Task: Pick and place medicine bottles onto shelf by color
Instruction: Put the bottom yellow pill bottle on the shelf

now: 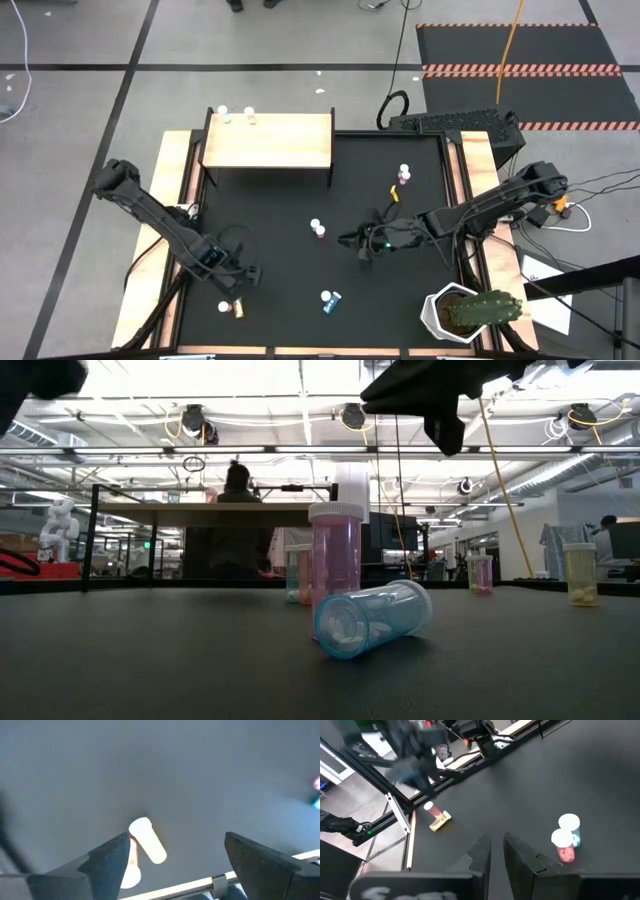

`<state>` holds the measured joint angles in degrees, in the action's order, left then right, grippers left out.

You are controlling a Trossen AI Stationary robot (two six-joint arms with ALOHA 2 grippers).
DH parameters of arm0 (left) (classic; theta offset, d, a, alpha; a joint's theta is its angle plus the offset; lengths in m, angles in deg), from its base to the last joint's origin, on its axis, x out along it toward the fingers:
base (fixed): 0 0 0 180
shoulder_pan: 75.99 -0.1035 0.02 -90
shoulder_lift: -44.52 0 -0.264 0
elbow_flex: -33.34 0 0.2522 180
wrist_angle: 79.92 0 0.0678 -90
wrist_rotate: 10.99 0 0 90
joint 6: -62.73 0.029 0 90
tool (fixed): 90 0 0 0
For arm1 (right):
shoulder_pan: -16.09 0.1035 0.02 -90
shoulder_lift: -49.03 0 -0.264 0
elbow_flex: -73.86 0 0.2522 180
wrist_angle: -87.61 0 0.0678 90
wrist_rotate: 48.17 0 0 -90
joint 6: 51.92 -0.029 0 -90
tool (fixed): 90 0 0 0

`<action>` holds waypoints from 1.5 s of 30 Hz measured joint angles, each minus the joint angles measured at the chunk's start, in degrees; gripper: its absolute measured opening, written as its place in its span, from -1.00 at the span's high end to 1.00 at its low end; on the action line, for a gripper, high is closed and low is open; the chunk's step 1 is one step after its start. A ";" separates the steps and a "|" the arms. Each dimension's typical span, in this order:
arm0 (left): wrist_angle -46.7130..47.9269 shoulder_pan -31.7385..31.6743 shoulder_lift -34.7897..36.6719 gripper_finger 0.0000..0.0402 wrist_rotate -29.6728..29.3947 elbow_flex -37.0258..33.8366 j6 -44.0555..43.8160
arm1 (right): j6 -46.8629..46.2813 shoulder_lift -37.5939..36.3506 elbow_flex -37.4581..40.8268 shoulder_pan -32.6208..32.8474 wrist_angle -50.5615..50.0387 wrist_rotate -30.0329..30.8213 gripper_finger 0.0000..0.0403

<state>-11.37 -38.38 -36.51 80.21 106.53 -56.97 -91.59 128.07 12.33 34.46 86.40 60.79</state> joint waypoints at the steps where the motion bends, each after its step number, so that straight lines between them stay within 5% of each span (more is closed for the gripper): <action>1: -2.99 0.37 -0.03 -0.62 0.30 -2.29 -1.43 | 0.06 0.01 0.00 -0.14 0.00 -0.04 0.79; 14: -26.67 3.94 -0.01 -0.52 6.49 -18.44 -11.75 | -0.19 -0.04 -0.04 -0.68 0.91 -4.06 0.79; 26: -28.96 3.94 -1.44 -0.04 6.08 -19.71 -13.15 | -0.17 -0.04 -0.04 -0.65 0.90 -4.24 0.79; 38: -32.07 3.79 -4.62 0.04 6.34 -19.71 -12.42 | -0.12 -0.06 -0.04 -0.65 0.62 -4.39 0.79; 45: -28.84 3.58 -4.59 0.35 6.10 -19.69 -13.16 | -0.02 -0.06 -0.04 -0.63 0.44 -5.79 0.79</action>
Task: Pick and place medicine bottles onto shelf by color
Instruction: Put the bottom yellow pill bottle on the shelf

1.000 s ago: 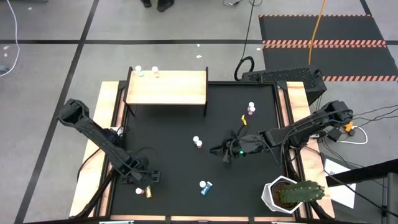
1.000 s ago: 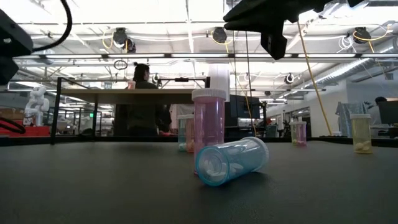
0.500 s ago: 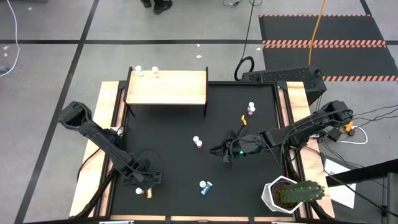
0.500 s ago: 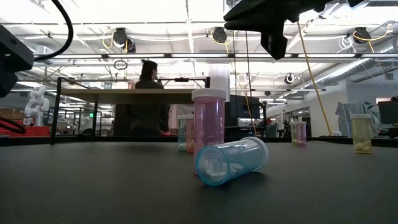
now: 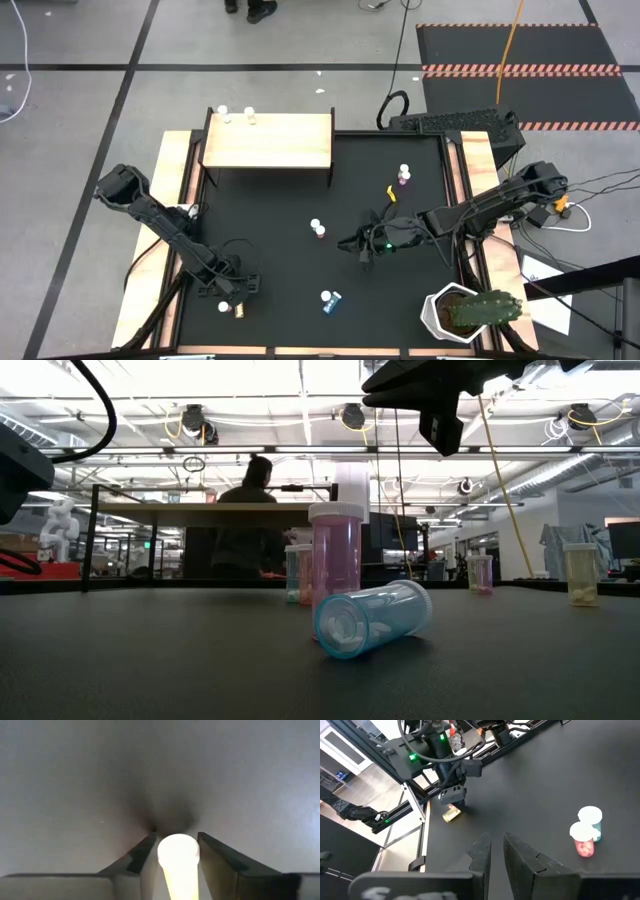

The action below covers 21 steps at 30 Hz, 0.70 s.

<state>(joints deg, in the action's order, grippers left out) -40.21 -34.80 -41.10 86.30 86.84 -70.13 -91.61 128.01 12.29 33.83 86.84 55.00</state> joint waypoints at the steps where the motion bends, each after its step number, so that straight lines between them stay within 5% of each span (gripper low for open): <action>1: 0.33 -0.14 0.02 0.39 0.00 0.03 -0.02 | 0.00 0.00 0.00 0.00 0.02 0.00 0.79; 15: -0.41 -3.91 0.07 0.38 -8.41 3.28 2.19 | 0.70 -1.74 0.02 -0.35 -0.98 -5.05 0.79; 21: -0.33 -7.33 0.21 0.39 -18.86 10.11 12.34 | 0.22 -1.82 0.04 -4.05 3.09 -21.33 0.61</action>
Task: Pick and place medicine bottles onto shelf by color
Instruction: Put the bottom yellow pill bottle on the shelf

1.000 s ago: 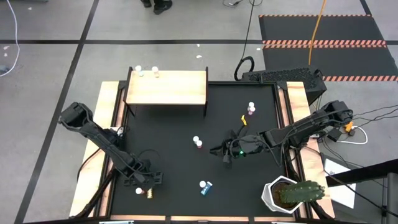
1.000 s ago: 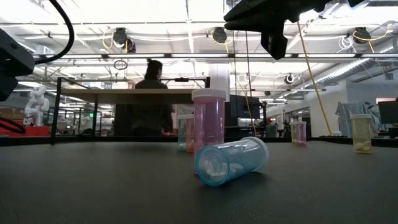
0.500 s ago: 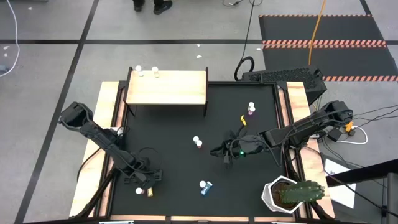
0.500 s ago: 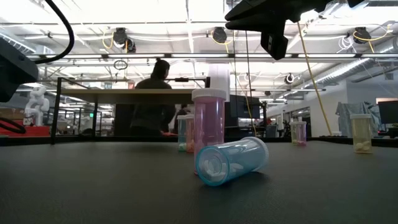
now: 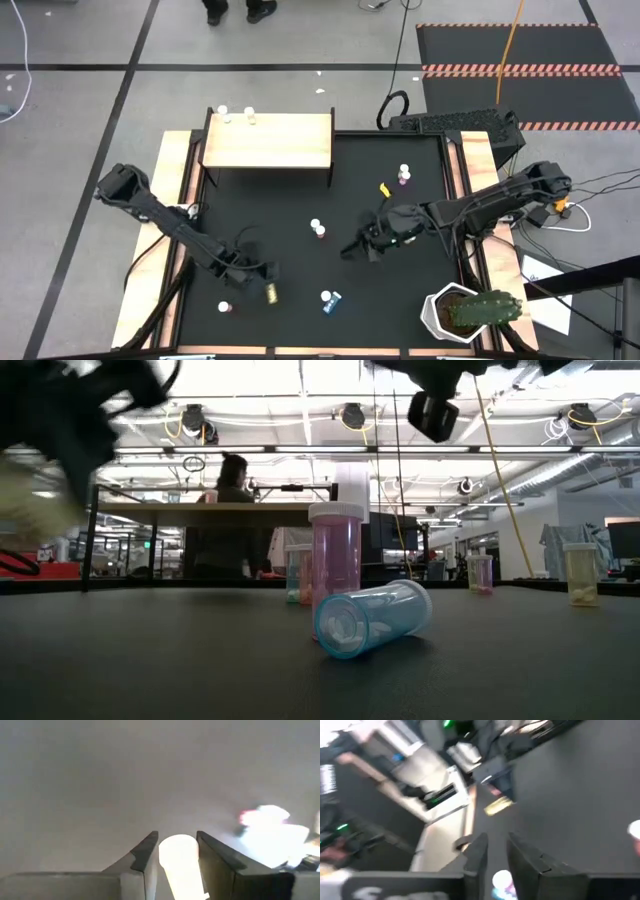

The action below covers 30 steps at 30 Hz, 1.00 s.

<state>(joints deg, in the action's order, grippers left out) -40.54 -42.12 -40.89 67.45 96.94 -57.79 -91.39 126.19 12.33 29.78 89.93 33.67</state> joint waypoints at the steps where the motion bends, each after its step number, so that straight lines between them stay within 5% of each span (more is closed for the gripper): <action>1: -0.07 -0.79 0.00 0.39 -2.24 1.50 4.25 | -0.10 0.45 -0.01 -0.53 0.65 -1.80 0.55; 9: -0.25 -10.09 0.04 0.39 -12.92 14.40 38.40 | -3.90 1.82 0.02 -2.16 6.14 -4.32 -0.09; 13: -1.70 -15.69 0.04 0.39 -14.77 21.07 52.95 | -2.39 1.84 0.02 -2.30 9.67 0.40 -0.26; 21: -11.82 -22.28 0.07 0.39 -11.58 31.20 81.47 | 1.72 0.74 0.02 -5.15 21.93 3.74 -0.26; 30: -12.72 -25.26 0.07 0.39 -9.04 37.79 90.66 | 9.71 -7.81 0.02 -6.57 22.78 9.95 -0.17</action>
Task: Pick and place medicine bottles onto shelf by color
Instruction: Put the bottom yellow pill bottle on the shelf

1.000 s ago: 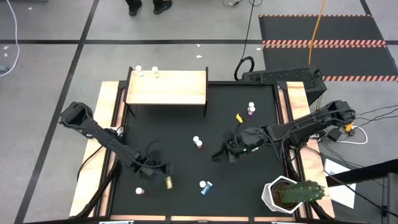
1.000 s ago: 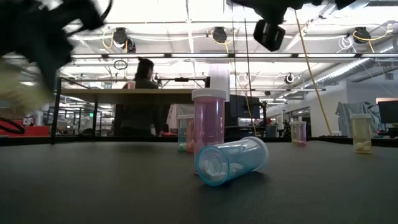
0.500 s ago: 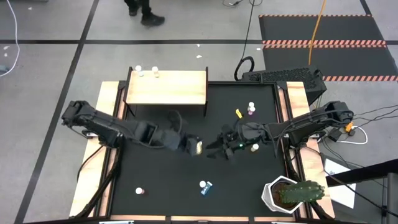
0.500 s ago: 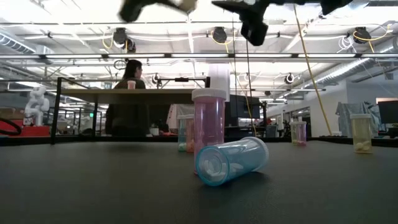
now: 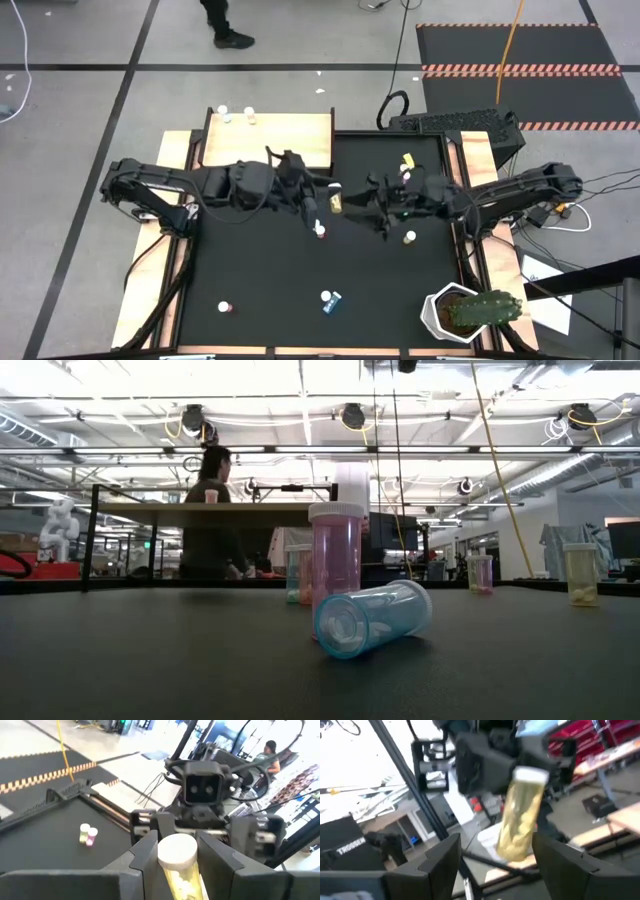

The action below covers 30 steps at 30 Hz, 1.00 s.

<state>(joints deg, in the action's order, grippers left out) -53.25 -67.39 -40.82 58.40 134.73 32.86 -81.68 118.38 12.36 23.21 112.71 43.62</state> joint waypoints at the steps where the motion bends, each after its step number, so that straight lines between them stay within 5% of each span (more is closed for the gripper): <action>1: -0.16 -0.15 0.00 0.39 0.01 0.19 0.41 | 0.06 -0.46 -0.02 -0.54 0.02 -0.68 -0.15; 7: -2.57 -0.92 0.00 0.39 0.10 0.22 3.09 | -2.45 0.22 -0.42 -3.63 -0.54 -9.17 -0.03; 22: -8.27 -0.92 0.00 0.39 2.69 0.21 11.39 | -1.13 0.79 -1.49 -5.56 -0.83 -9.54 0.03; 30: -8.28 -0.96 0.00 0.39 2.79 0.20 15.79 | -2.77 0.78 -1.49 -8.01 2.88 -15.23 0.03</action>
<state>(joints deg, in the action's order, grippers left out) -61.53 -68.35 -40.82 61.19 134.93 48.65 -84.45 119.15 10.87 15.20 115.59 28.39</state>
